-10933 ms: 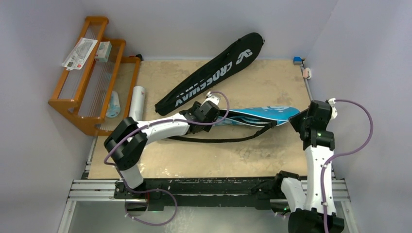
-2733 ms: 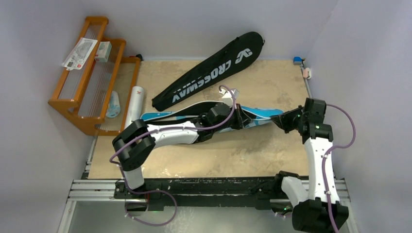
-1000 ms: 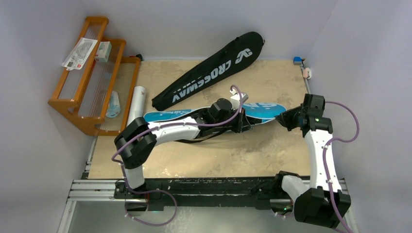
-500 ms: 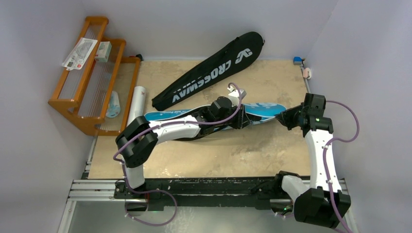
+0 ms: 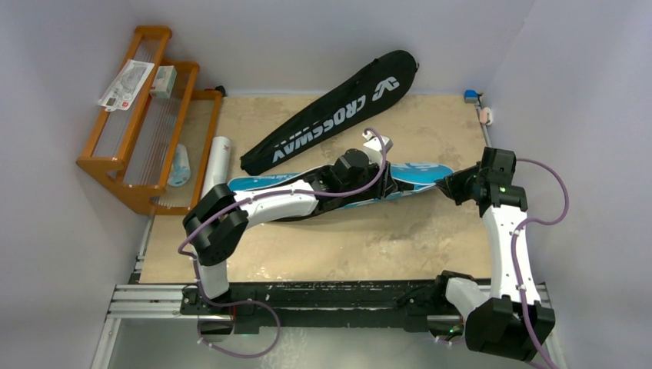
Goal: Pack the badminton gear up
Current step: Zip the racket bag at the center of the board.
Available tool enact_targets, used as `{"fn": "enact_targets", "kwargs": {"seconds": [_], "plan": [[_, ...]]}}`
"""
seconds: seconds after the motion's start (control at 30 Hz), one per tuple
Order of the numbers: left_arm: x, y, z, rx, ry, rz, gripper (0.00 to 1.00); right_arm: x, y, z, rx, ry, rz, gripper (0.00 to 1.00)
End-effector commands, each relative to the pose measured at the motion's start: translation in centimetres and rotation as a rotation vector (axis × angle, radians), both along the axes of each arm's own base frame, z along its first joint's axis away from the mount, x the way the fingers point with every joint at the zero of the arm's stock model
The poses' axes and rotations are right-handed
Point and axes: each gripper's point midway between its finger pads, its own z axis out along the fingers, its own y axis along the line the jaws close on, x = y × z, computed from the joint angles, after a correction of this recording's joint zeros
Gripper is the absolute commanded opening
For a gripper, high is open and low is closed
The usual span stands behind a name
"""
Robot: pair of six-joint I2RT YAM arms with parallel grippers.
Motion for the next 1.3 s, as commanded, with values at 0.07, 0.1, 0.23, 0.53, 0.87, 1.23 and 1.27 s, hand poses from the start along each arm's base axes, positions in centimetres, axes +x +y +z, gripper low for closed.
{"fn": "enact_targets", "kwargs": {"seconds": [0.07,0.1,0.23,0.53,0.87,1.23,1.27], "plan": [[1.2,-0.8,3.2,-0.03,-0.101,-0.011,0.28,0.9,0.2,1.9,0.01,-0.062,0.016,0.0],[0.8,-1.3,3.1,-0.041,-0.083,-0.038,0.28,0.9,0.2,1.8,0.01,-0.061,0.016,0.0],[-0.5,-2.4,3.0,-0.094,-0.035,-0.111,0.3,0.9,0.3,1.8,0.014,-0.06,0.019,0.0],[-1.0,-3.0,3.3,-0.144,-0.013,-0.132,0.32,0.8,0.3,1.8,0.01,-0.064,0.018,0.0],[0.5,-3.6,2.4,-0.138,0.019,-0.068,0.27,0.7,0.5,1.8,0.017,-0.066,0.027,0.0],[1.9,0.3,0.9,0.032,0.006,0.071,0.0,0.7,-1.9,2.2,-0.103,-0.045,-0.038,0.0],[1.7,0.8,0.5,0.064,0.014,0.072,0.0,0.8,-2.1,2.3,-0.113,-0.042,-0.042,0.0]]}}
